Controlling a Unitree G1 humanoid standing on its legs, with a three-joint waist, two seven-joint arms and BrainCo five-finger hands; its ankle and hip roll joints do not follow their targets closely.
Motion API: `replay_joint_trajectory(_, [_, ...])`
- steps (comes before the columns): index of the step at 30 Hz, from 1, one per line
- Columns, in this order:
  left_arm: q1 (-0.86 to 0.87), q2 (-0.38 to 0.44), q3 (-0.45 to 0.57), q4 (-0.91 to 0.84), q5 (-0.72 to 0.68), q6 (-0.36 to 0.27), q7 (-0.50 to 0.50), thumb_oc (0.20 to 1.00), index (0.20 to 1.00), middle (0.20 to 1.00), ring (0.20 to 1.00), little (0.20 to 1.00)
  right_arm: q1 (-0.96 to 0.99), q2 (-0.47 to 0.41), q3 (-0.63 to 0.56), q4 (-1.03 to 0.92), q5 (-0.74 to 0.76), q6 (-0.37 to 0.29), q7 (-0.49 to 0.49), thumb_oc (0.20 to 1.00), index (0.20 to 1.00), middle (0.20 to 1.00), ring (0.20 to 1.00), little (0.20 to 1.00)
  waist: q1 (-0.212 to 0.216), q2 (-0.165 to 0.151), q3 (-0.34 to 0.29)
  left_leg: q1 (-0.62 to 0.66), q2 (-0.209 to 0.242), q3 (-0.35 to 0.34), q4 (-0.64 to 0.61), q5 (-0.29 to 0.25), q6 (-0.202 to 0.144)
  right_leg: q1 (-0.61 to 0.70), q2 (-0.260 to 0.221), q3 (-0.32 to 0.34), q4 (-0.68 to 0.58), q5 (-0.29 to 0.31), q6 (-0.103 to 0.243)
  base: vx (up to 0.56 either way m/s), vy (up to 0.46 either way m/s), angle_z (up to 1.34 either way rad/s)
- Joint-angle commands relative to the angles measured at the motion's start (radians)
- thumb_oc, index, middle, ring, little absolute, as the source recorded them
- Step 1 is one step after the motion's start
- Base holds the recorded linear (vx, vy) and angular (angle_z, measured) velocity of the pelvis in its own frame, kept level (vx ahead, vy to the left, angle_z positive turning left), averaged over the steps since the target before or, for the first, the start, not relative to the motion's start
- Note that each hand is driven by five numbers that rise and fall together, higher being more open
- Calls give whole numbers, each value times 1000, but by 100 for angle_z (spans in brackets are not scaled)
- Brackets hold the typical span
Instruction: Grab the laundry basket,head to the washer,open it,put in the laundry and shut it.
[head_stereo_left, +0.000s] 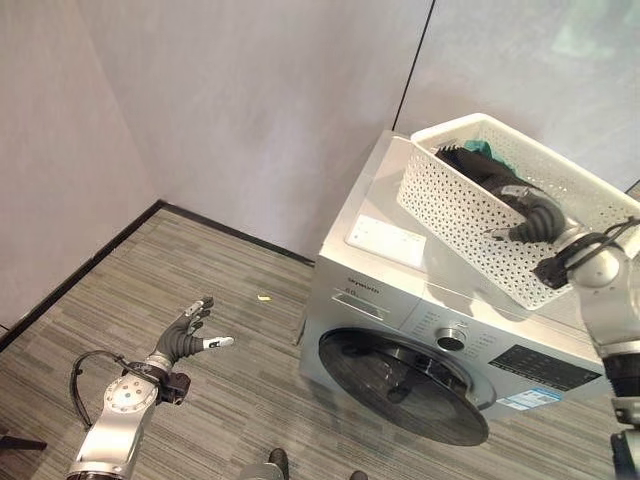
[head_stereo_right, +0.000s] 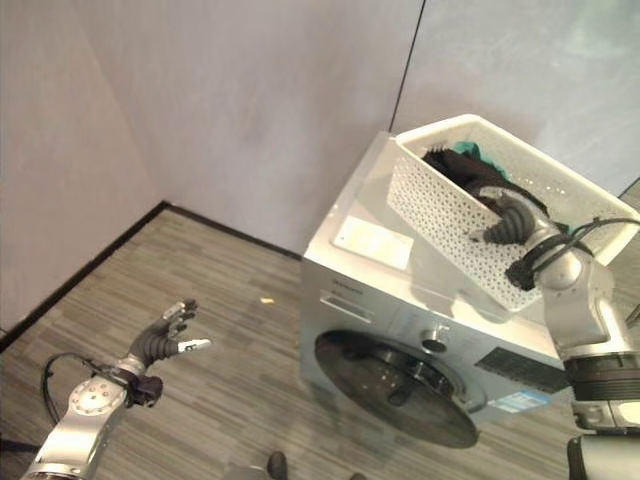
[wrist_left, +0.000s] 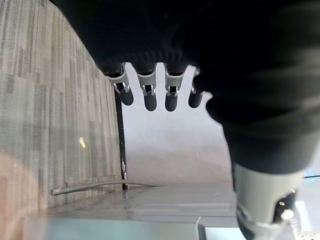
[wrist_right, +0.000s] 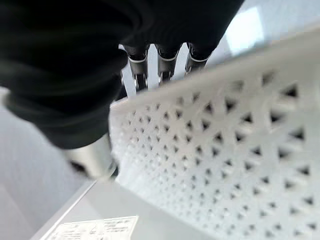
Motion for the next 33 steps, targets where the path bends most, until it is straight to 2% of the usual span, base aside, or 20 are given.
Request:
replay_joint_trajectory(1, [-23, 5, 8, -5, -22, -29, 8, 1000, 1000, 1000, 1000, 1000, -28, -13, -18, 5, 33, -13, 10, 200, 200, 200, 200, 200, 24, -6, -65, 17, 25, -94, 29, -102, -22, -26, 10, -18, 20, -18, 34, 5, -42, 8])
replay_joint_trajectory(6, [-24, -6, 7, 5, -10, -44, 0, 1000, 1000, 1000, 1000, 1000, 0, -9, 5, -33, 173, -47, 44, 200, 200, 200, 200, 200, 19, 4, -68, 32, 31, -101, -2, -79, -35, -20, 16, -19, 5, -17, 30, 7, -39, 4])
replay_joint_trajectory(9, [-20, -8, 9, 3, -6, -48, -5, 1000, 1000, 1000, 1000, 1000, 10, -23, 9, -45, 202, -53, 60, 200, 200, 200, 200, 200, 17, 5, -70, 36, 31, -104, -10, -74, -38, -19, 18, -19, 4, -18, 28, 9, -22, 1])
replay_joint_trajectory(17, [-16, -17, 25, 2, 4, -77, -27, 1000, 1000, 1000, 1000, 1000, 66, -153, -13, -148, 298, -121, 132, 200, 200, 200, 200, 200, 6, 1, -67, 33, 41, -112, 5, -73, -57, -10, 26, -28, 6, -30, 19, 12, -32, 8])
replay_joint_trajectory(21, [-22, -25, 22, 7, 8, -87, -36, 1000, 1000, 1000, 1000, 1000, 102, -185, -22, -177, 360, -151, 161, 200, 200, 200, 200, 200, 1, 0, -66, 32, 46, -116, 11, -71, -64, -4, 28, -35, 8, -35, 16, 9, -20, 2])
replay_joint_trajectory(26, [-19, -33, 30, 14, 14, -101, -51, 1000, 1000, 1000, 1000, 1000, 173, -220, -99, -256, 448, -189, 199, 200, 200, 200, 200, 200, -22, 0, -70, 38, 54, -117, 14, -73, -72, 0, 35, -36, 16, -46, 12, 18, -31, 6])
replay_joint_trajectory(29, [-20, -33, 31, 21, 19, -102, -52, 1000, 1000, 1000, 1000, 1000, 201, -220, -131, -256, 442, -200, 190, 200, 200, 200, 200, 200, -29, 2, -72, 45, 57, -114, 8, -71, -74, 2, 38, -32, 16, -49, 11, 6, -7, 1])
replay_joint_trajectory(33, [-15, -33, 48, 28, 24, -100, -52, 1000, 1000, 1000, 1000, 1000, 264, -235, -229, -265, 404, -203, 171, 200, 200, 200, 200, 200, -55, 9, -81, 60, 62, -106, -13, -65, -78, 3, 45, -26, 14, -53, 9, 16, -8, -1])
